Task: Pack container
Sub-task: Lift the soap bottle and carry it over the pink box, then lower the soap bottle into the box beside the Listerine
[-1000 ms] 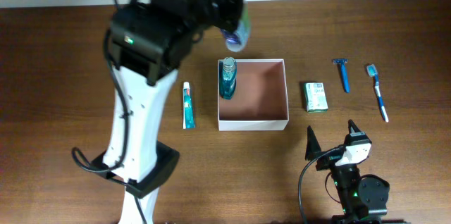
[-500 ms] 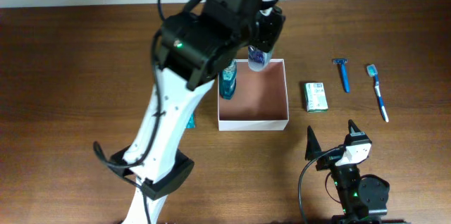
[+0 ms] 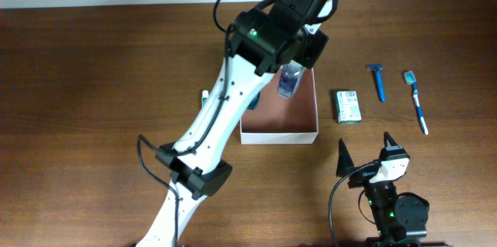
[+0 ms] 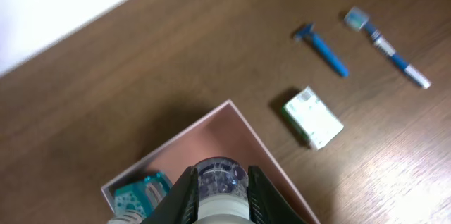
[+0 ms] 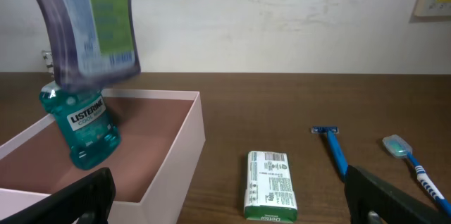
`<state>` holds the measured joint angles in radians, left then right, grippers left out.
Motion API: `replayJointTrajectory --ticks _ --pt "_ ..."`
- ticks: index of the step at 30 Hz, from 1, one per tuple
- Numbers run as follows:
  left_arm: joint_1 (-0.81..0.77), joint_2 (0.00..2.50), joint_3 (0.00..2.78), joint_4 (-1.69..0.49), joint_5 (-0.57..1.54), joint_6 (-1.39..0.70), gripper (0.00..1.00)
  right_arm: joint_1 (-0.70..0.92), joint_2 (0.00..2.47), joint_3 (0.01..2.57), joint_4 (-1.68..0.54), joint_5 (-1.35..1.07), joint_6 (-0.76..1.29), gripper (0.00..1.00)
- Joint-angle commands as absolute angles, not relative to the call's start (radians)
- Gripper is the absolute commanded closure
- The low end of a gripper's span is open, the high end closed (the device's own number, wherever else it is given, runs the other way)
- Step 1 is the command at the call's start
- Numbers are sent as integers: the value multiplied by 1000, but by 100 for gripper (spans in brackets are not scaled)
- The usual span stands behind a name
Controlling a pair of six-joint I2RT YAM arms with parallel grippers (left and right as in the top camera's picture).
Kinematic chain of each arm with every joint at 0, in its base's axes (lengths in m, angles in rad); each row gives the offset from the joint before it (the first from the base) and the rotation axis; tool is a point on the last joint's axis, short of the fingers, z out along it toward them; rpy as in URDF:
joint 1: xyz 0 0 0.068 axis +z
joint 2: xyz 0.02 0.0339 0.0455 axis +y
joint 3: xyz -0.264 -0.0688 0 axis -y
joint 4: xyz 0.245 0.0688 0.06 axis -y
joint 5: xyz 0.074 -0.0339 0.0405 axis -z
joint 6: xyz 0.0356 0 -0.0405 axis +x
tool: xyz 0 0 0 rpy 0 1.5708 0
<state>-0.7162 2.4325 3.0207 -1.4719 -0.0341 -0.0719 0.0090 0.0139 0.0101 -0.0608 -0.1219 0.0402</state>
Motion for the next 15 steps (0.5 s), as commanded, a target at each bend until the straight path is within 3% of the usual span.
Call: replayJointTrajectory --ticks 1,15 --pt "-718 2451 3029 -1481 -50 -75 93 6 4 6 -67 -124 34 1" --pt "-710 2525 3029 -1473 -53 -75 93 6 4 6 -67 -124 34 1"
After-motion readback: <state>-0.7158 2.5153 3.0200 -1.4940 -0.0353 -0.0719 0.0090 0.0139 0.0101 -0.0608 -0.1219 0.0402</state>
